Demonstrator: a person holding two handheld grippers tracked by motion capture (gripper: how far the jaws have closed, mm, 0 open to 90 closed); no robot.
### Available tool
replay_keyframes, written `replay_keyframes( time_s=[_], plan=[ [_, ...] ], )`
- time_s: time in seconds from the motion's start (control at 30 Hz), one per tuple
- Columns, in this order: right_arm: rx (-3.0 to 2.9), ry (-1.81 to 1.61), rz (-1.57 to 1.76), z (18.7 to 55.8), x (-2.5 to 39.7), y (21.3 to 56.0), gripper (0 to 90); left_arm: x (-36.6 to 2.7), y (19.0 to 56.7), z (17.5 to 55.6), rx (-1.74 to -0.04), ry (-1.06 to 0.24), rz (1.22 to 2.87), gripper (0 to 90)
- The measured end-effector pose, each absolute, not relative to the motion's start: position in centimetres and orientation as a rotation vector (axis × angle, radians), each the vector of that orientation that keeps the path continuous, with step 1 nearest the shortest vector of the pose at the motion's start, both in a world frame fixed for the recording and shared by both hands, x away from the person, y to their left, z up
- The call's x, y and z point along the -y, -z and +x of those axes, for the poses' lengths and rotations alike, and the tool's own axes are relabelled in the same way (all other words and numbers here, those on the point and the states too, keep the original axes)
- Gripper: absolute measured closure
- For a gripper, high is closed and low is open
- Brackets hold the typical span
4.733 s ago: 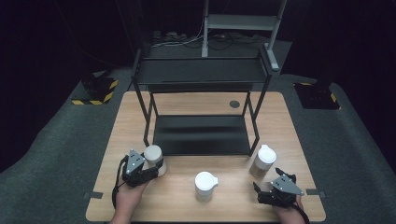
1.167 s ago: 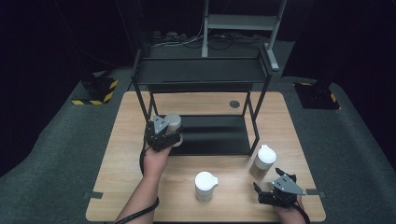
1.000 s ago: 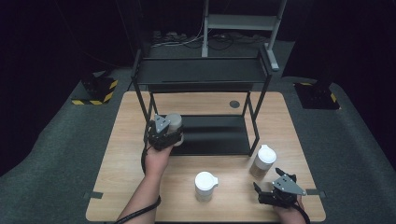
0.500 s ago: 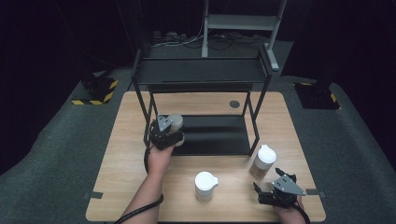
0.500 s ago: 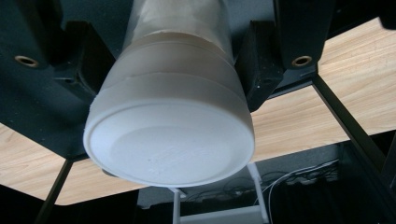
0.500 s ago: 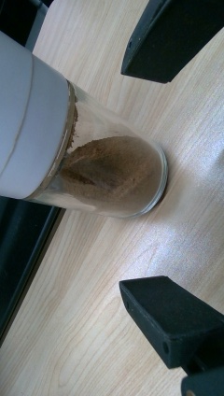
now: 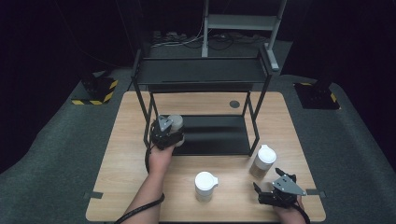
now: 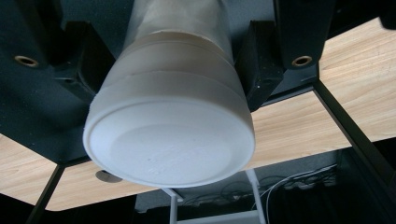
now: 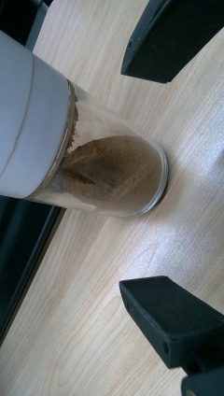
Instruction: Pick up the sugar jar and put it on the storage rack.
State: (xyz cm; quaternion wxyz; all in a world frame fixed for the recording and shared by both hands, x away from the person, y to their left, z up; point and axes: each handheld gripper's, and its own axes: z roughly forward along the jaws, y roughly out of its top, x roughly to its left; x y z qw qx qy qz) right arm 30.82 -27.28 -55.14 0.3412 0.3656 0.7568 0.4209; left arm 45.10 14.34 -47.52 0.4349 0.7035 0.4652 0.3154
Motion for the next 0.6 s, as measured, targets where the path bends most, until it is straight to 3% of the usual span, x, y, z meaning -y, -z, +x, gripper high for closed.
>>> replay_keyframes(
  time_s=[0.6],
  plan=[
    [-1.969, -1.088, 0.946, 30.8, 27.21, 55.15, 0.0, -14.53, 47.99, 44.36, -1.123, -0.798, 1.76, 34.0]
  ],
)
